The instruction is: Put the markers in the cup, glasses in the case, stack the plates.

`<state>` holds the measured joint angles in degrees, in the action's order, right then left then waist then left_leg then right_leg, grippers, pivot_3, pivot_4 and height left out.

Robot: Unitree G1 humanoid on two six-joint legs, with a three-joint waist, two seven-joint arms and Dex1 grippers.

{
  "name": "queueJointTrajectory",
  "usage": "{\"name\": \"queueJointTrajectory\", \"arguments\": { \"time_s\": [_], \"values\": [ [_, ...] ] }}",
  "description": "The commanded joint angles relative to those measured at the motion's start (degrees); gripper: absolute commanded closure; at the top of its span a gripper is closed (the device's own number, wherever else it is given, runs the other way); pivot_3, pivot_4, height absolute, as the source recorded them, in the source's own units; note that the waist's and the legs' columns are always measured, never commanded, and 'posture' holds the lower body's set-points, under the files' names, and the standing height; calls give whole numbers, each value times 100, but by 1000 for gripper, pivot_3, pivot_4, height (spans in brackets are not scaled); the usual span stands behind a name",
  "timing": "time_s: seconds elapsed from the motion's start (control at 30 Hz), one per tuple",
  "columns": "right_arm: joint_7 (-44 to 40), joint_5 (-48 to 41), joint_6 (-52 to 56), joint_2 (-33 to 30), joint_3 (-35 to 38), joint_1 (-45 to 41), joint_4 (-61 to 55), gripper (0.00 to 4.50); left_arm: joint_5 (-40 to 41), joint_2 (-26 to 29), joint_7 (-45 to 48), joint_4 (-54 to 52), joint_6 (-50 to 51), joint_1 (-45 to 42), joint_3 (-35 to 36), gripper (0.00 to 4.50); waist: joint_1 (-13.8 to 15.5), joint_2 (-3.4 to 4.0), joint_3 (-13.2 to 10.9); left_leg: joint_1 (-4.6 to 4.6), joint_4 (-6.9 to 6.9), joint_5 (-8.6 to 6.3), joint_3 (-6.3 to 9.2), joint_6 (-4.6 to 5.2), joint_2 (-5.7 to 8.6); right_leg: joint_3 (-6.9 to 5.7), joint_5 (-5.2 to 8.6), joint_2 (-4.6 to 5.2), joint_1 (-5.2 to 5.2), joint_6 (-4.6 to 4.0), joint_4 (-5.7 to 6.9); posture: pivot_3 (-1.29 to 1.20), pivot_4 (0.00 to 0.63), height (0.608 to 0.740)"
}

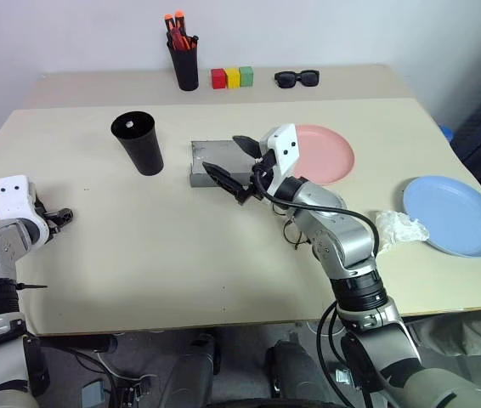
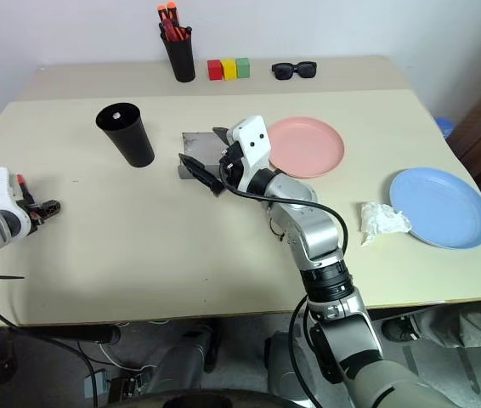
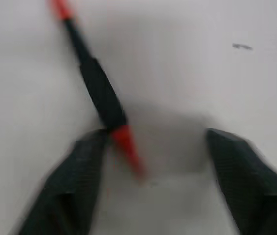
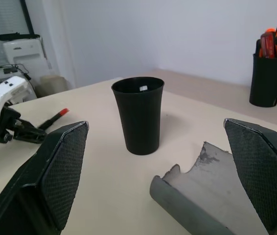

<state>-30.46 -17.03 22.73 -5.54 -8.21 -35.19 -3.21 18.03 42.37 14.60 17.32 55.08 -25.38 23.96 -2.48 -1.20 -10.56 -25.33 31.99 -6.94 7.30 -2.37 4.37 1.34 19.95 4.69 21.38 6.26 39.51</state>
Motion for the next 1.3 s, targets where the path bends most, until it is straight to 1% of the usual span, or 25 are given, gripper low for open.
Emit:
{"name": "queueJointTrajectory", "arguments": {
  "time_s": [0.03,0.07,0.13,0.23,0.33,0.37,0.43,0.57,0.63,0.67,0.77,0.87,1.0,1.17,1.3],
  "values": [
    [-34,-24,-122,27,4,-84,-160,0,-17,-90,-109,-72,205,175,113,2972,0,1,0,0,0,0,0,0,0,0,0,0,0,0,0,0,150,734],
    [-40,-19,-126,29,2,-88,-154,0,-27,-115,-155,-90,196,172,149,3545,-6,2,1,0,-1,0,0,0,-1,0,0,0,1,0,0,0,150,734],
    [-44,-12,-129,34,-3,-90,-154,0,-52,-168,-265,-90,175,140,211,4451,-10,2,1,0,-2,0,0,0,-3,0,0,-2,2,-1,1,0,150,734],
    [-38,-1,-132,35,-9,-84,-164,0,-82,-277,-530,-24,133,8,363,4451,-1,2,1,0,-3,0,0,0,-3,0,0,-2,2,-1,1,0,150,734],
    [-29,16,-148,29,-6,-81,-152,0,-67,-414,-763,-56,-172,-111,562,4451,5,2,1,0,-1,0,0,0,-3,-1,-1,-3,1,-1,1,0,150,734],
    [-27,19,-149,24,-5,-70,-161,0,21,-479,-782,-171,-165,-118,659,4230,4,2,1,0,-1,0,1,0,-3,-2,-1,-3,2,-1,1,0,150,734],
    [-23,25,-151,17,-6,-53,-174,0,196,-613,-795,-488,-3,-112,803,3643,4,2,1,-1,0,0,1,0,-2,-2,-1,-2,2,-1,0,0,150,734],
    [-22,30,-152,10,-11,-33,-184,0,369,-828,-913,-1004,256,-98,990,1634,3,0,0,-4,0,0,1,0,-2,-2,-1,-3,2,-1,0,0,150,734],
    [-30,30,-150,13,-19,-31,-173,0,396,-942,-1180,-1118,255,-196,1222,597,4,-1,0,-5,1,0,1,0,-2,-2,-1,-3,0,-1,0,0,150,734],
    [-38,31,-153,16,-26,-31,-165,0,391,-997,-1367,-1125,233,-273,1352,182,5,-1,0,-5,1,0,1,0,-2,-2,-1,-3,1,-1,0,0,150,734],
    [-66,34,-166,29,-41,-44,-135,0,260,-1080,-1931,-935,105,-541,1589,182,4,-2,0,-5,2,0,3,0,-3,-4,-1,-4,1,0,0,0,150,734],
    [-90,42,-195,54,-54,-82,-68,0,156,-1125,-2486,-460,-137,-912,1788,182,10,-3,1,-5,3,1,3,0,-2,-5,-1,-6,1,0,0,0,150,734],
    [-115,52,-245,91,-75,-124,15,0,-139,-1071,-3002,450,-488,-1407,1629,182,25,-4,1,-5,5,1,2,0,1,-7,-2,-12,-1,1,0,0,150,734],
    [-101,68,-296,108,-70,-122,42,0,-328,-1012,-3202,1622,-917,-2001,1364,182,31,-9,2,-7,7,1,6,0,2,-13,-2,-15,-1,2,1,0,150,734],
    [-64,83,-290,99,-63,-50,-27,0,-402,-978,-3235,2194,-1185,-2261,1214,182,16,-9,2,-8,7,1,5,-1,4,-13,-2,-13,-3,2,1,0,150,734]
  ]
}}
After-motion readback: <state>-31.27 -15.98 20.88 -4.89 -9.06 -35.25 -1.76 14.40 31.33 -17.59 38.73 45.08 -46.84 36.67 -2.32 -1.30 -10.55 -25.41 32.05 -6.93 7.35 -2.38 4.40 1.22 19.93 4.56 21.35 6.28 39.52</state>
